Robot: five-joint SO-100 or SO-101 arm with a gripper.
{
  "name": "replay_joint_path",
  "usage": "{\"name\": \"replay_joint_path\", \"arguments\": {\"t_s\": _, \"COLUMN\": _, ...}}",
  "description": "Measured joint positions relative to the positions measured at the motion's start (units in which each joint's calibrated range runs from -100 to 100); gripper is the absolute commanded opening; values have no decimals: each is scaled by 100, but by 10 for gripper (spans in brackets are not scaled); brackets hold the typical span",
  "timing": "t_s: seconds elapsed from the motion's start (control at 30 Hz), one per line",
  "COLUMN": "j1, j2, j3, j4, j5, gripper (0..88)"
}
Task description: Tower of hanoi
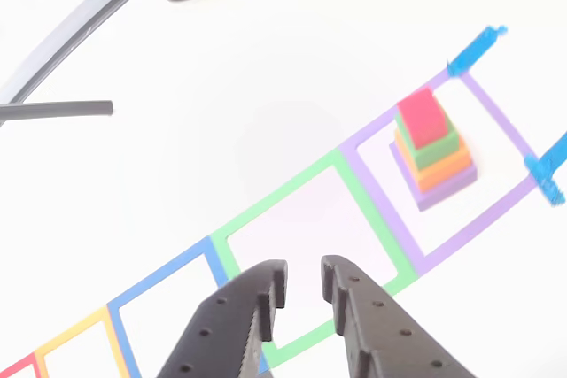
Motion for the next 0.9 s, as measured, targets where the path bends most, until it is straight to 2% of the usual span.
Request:
{"name": "replay_joint_path", "arguments": {"t_s": 0.1, "j1": 281, "j2": 34, "j3": -142, "j4": -210, "j5": 1385, "gripper": 4}}
{"name": "replay_joint_path", "arguments": {"t_s": 0.17, "j1": 257, "j2": -17, "j3": -133, "j4": -331, "j5": 2140, "gripper": 2}}
{"name": "replay_joint_path", "arguments": {"t_s": 0.37, "j1": 737, "j2": -152, "j3": -115, "j4": -846, "j5": 4029, "gripper": 36}}
{"name": "replay_joint_path", "arguments": {"t_s": 0.43, "j1": 995, "j2": -245, "j3": 53, "j4": -1080, "j5": 4496, "gripper": 44}}
{"name": "replay_joint_path", "arguments": {"t_s": 0.5, "j1": 1229, "j2": -371, "j3": 363, "j4": -1314, "j5": 4874, "gripper": 97}}
{"name": "replay_joint_path", "arguments": {"t_s": 0.6, "j1": 1393, "j2": -608, "j3": 876, "j4": -1636, "j5": 5540, "gripper": 124}}
{"name": "replay_joint_path", "arguments": {"t_s": 0.67, "j1": 1580, "j2": -785, "j3": 1275, "j4": -1911, "j5": 5953, "gripper": 186}}
{"name": "replay_joint_path", "arguments": {"t_s": 0.77, "j1": 1662, "j2": -920, "j3": 1824, "j4": -2297, "j5": 6529, "gripper": 211}}
{"name": "replay_joint_path", "arguments": {"t_s": 0.9, "j1": 1568, "j2": -827, "j3": 2497, "j4": -3281, "j5": 6709, "gripper": 238}}
